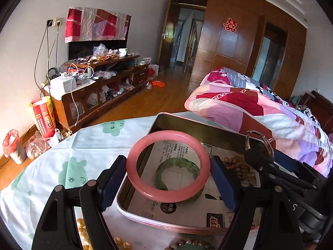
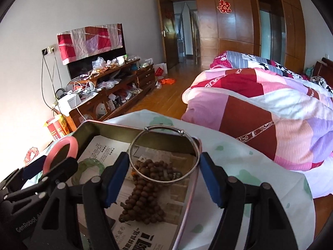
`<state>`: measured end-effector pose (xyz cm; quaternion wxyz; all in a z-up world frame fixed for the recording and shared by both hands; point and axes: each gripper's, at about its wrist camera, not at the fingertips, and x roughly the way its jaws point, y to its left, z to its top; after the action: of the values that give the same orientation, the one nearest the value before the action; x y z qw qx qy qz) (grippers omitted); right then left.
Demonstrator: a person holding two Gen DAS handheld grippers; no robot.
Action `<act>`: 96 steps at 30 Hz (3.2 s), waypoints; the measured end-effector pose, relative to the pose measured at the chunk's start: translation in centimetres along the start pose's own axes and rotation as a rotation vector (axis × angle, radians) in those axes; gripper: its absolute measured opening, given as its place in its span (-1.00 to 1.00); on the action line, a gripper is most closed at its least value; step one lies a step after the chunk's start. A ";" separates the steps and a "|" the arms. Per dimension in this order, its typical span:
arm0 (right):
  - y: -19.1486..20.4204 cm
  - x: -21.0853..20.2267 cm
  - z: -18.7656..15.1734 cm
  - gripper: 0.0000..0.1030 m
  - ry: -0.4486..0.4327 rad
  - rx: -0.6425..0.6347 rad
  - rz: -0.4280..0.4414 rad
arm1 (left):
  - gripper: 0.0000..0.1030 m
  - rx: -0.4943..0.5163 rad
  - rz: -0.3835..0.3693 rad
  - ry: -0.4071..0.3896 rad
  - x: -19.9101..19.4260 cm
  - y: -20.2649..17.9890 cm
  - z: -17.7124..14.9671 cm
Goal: Organize jewelry
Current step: 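Lower both bangles into the pink tin while both grippers open, then lift both grippers away from the tin, then grasp the silver wristwatch with the right gripper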
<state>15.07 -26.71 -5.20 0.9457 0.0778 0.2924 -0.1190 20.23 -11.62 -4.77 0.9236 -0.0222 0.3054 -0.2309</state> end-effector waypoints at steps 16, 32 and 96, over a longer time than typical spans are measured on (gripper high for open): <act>0.3 -0.9 0.2 0.47 -0.060 -0.052 -0.018 | 0.65 -0.081 -0.064 0.001 0.1 1.2 0.8; -1.0 -6.6 -0.1 0.69 -0.213 0.078 -0.111 | 0.66 0.007 0.036 0.035 -5.0 -1.9 -0.9; 14.9 -12.0 -11.9 0.18 0.263 -0.229 0.455 | 0.66 -0.092 0.318 0.088 -23.4 11.6 -13.7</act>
<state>3.12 -7.70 -6.89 0.9047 0.0487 0.3989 0.1413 0.61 10.44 -5.02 0.9322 -0.0059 0.3553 -0.0682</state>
